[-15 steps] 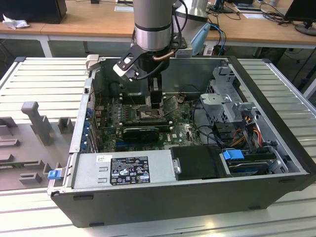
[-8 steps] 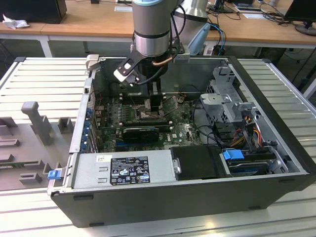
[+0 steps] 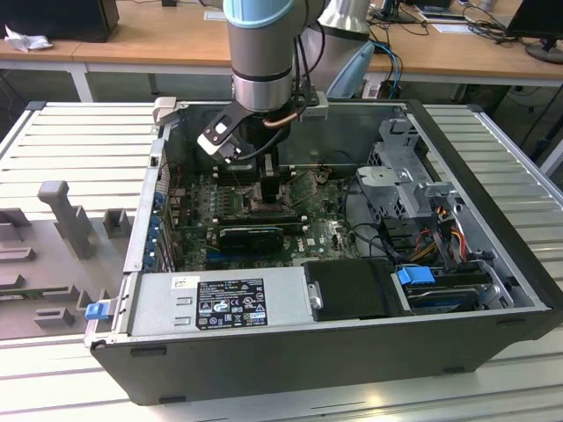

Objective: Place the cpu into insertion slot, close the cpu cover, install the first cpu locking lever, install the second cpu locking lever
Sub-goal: 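Place the cpu into insertion slot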

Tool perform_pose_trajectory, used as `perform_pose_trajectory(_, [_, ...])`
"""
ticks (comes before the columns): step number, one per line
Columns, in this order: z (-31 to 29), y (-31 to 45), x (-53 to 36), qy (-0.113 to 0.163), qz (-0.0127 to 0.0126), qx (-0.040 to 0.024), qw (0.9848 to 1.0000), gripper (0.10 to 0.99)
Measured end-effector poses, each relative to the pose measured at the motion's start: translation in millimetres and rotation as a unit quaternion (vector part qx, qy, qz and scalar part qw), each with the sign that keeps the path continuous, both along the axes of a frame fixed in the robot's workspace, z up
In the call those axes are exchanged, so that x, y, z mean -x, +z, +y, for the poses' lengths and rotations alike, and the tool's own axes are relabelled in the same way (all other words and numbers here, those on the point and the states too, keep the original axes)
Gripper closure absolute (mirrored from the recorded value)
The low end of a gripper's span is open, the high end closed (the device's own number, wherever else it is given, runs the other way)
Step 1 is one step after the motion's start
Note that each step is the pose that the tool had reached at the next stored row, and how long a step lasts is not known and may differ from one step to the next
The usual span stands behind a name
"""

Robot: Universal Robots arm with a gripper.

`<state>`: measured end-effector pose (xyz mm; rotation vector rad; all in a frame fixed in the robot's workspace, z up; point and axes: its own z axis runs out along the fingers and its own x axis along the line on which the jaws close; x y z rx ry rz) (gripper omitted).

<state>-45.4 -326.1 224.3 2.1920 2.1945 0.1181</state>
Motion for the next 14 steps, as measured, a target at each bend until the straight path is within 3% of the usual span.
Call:
perform_pose_trajectory(7, [2.7,-14.3,2.2,0.0,0.0,0.0005,1.0,0.553])
perform_pose_trajectory(14, [5.3,-19.7,1.8,-0.003,0.0,0.001,1.0,0.553])
